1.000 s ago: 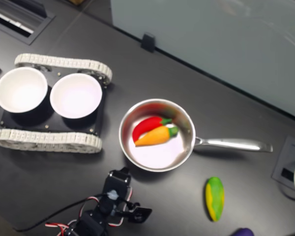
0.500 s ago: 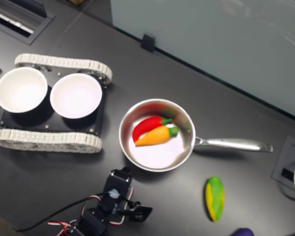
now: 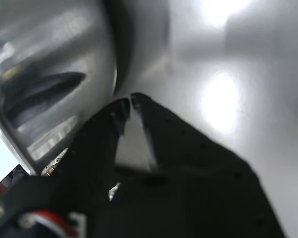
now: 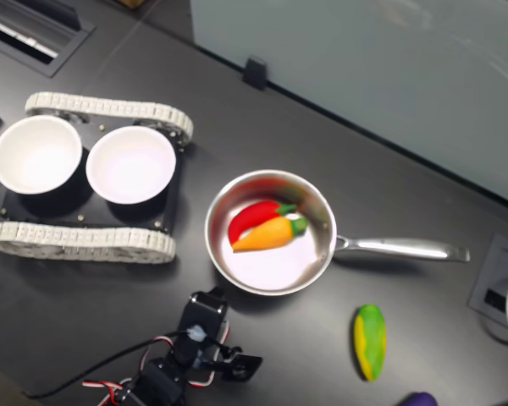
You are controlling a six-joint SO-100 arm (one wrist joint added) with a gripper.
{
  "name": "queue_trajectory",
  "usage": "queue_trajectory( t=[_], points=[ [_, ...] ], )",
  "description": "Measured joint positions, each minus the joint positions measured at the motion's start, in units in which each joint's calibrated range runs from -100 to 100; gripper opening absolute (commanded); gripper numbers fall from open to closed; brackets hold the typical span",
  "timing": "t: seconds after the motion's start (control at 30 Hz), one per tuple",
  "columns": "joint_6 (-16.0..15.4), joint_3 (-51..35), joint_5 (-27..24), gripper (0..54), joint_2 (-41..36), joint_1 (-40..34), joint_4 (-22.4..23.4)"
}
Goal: Pick up the carrot and place them in the pan
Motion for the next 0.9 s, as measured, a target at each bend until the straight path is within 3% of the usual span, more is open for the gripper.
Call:
queue_trajectory(
  t=[0.9],
  points=[
    [0.0, 0.0, -0.29, 0.2, 0.0, -0.11, 0.0]
  ],
)
